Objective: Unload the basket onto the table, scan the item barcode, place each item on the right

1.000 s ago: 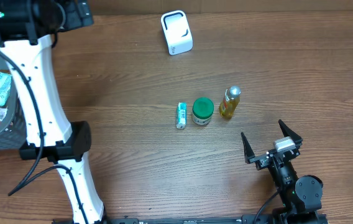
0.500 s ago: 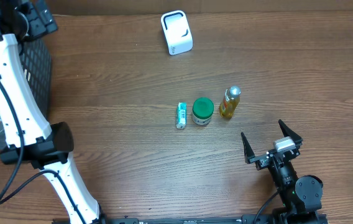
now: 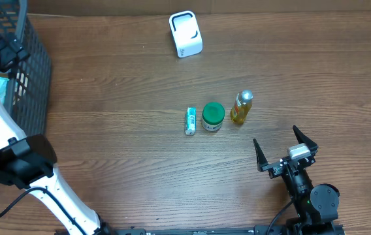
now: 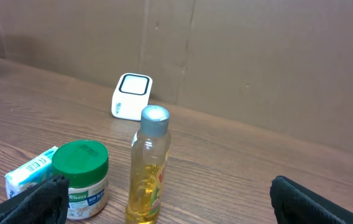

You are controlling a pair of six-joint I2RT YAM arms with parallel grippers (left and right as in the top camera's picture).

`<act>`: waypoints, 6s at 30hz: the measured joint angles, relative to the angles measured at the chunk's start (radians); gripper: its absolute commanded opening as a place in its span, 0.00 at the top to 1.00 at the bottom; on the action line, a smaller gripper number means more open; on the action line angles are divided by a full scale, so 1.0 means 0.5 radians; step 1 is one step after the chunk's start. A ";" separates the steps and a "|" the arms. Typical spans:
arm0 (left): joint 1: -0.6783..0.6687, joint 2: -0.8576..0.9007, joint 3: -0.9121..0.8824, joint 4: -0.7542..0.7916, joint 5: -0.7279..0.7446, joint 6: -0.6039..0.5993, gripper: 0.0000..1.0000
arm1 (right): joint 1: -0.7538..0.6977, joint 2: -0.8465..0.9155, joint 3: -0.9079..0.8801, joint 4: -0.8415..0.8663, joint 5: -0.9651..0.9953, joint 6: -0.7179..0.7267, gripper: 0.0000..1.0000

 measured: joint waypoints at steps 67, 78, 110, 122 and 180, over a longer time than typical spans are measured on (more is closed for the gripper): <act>0.130 -0.065 -0.472 0.215 0.172 0.009 0.00 | 0.000 -0.001 0.000 -0.001 -0.002 0.000 0.00; 0.130 -0.120 -0.572 0.299 0.167 0.008 0.00 | 0.000 -0.001 0.000 -0.001 -0.001 0.000 0.00; 0.130 -0.131 -0.249 0.315 0.301 0.105 0.00 | 0.000 -0.001 0.000 -0.002 0.000 0.000 0.00; 0.130 -0.433 0.040 0.391 0.197 0.098 0.00 | -0.001 0.000 0.000 -0.001 -0.001 0.000 0.00; 0.510 -0.154 -1.023 1.009 -0.318 0.413 0.00 | -0.001 0.000 0.000 0.000 -0.001 0.001 0.00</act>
